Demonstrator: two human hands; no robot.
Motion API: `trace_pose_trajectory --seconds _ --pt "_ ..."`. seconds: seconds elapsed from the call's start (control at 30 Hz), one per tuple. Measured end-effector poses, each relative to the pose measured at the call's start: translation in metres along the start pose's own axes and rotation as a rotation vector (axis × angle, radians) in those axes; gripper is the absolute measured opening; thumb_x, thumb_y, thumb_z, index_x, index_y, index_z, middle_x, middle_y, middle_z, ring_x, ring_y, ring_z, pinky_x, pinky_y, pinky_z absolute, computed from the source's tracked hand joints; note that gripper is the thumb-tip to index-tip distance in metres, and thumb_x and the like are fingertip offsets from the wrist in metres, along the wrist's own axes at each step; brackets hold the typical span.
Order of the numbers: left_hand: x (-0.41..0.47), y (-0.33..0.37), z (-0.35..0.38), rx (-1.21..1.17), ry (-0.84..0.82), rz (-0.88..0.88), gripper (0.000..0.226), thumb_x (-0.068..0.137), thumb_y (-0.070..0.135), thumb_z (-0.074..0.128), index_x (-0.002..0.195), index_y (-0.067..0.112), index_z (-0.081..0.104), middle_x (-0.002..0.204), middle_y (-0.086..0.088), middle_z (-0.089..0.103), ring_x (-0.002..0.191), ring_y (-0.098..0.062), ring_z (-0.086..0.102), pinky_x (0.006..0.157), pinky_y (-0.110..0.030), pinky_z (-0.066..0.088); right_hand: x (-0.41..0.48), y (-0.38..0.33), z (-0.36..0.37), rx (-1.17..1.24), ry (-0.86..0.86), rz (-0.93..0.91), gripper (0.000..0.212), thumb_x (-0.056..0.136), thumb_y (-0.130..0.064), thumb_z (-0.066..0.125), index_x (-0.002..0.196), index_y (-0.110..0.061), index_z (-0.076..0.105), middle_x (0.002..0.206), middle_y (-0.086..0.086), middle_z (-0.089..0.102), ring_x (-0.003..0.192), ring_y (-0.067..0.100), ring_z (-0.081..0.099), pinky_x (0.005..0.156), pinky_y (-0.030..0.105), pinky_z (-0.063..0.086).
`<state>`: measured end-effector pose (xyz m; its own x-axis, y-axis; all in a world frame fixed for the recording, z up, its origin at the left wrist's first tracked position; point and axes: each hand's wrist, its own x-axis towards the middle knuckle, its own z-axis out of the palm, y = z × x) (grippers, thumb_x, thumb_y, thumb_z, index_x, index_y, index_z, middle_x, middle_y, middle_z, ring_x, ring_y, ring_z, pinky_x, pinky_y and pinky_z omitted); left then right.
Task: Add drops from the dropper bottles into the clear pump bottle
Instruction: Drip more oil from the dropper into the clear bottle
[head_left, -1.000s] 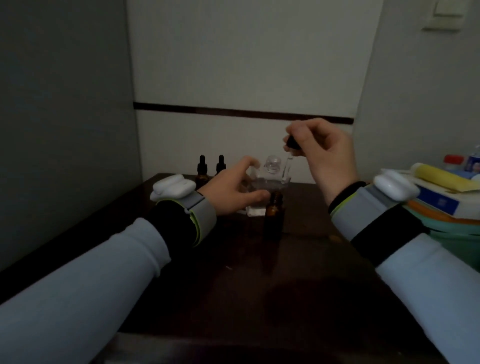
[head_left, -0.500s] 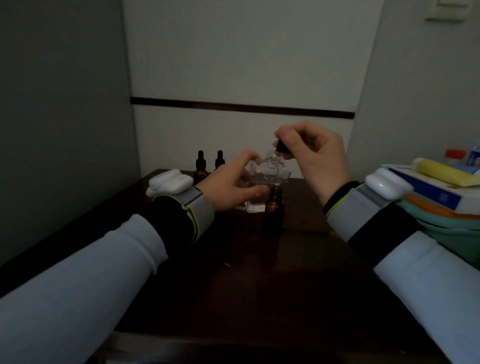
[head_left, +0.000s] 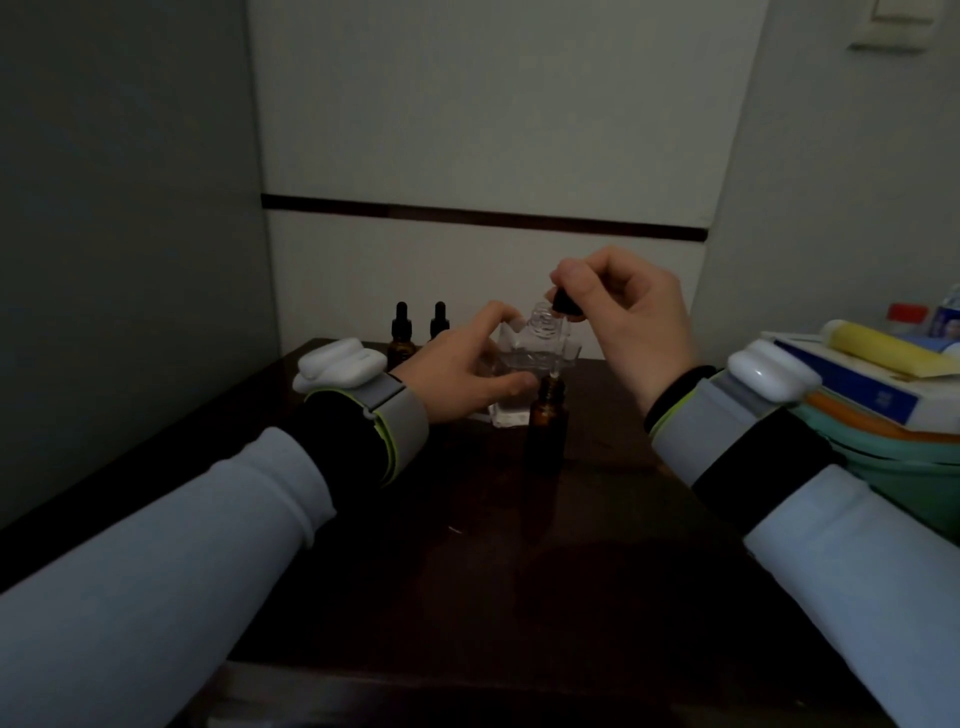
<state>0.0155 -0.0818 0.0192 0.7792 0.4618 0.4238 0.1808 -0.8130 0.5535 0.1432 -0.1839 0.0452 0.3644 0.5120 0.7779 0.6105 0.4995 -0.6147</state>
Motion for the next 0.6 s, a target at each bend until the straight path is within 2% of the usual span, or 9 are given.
trace_pose_trajectory --seconds 0.2,0.33,0.43,0.5,0.6 --pt "0.001 -0.001 0.0 -0.011 -0.01 0.005 0.046 0.085 0.032 0.065 0.122 0.028 0.037 0.104 -0.007 0.064 0.093 -0.022 0.065 0.086 -0.047 0.054 -0.002 -0.001 0.0 0.009 -0.023 -0.01 0.014 0.09 -0.015 0.061 0.079 -0.007 0.065 0.071 -0.001 0.066 0.068 0.007 0.063 0.069 0.024 0.052" --pt "0.002 -0.002 0.001 -0.013 -0.009 0.011 0.049 0.087 0.032 0.063 0.128 0.028 0.036 0.11 -0.003 0.059 0.096 -0.022 0.065 0.087 -0.045 0.053 -0.002 0.001 0.001 -0.029 -0.049 -0.011 0.016 0.089 -0.016 0.062 0.074 -0.019 0.063 0.075 0.003 0.068 0.072 0.013 0.065 0.073 0.029 0.053" --pt "0.004 -0.005 0.005 -0.035 0.027 -0.022 0.06 0.09 0.034 0.059 0.141 0.031 0.029 0.121 -0.001 0.048 0.101 -0.02 0.062 0.09 -0.038 0.052 -0.001 0.002 0.0 -0.035 -0.039 -0.024 0.015 0.09 -0.017 0.061 0.076 -0.012 0.065 0.074 0.004 0.068 0.072 0.016 0.065 0.073 0.033 0.054" --pt "0.009 -0.012 0.008 -0.076 0.054 -0.055 0.066 0.09 0.036 0.058 0.146 0.032 0.023 0.125 -0.005 0.048 0.108 -0.021 0.057 0.095 -0.037 0.048 -0.001 0.002 0.0 -0.018 -0.039 -0.017 0.015 0.09 -0.016 0.061 0.081 -0.005 0.066 0.074 0.006 0.067 0.071 0.015 0.064 0.072 0.031 0.053" --pt "0.013 -0.02 0.012 -0.129 0.038 -0.092 0.069 0.091 0.037 0.057 0.148 0.031 0.02 0.128 -0.012 0.052 0.118 -0.025 0.053 0.102 -0.04 0.043 -0.002 0.003 0.001 -0.043 -0.065 -0.008 0.014 0.09 -0.017 0.061 0.078 -0.011 0.066 0.074 0.003 0.068 0.072 0.014 0.065 0.073 0.031 0.054"
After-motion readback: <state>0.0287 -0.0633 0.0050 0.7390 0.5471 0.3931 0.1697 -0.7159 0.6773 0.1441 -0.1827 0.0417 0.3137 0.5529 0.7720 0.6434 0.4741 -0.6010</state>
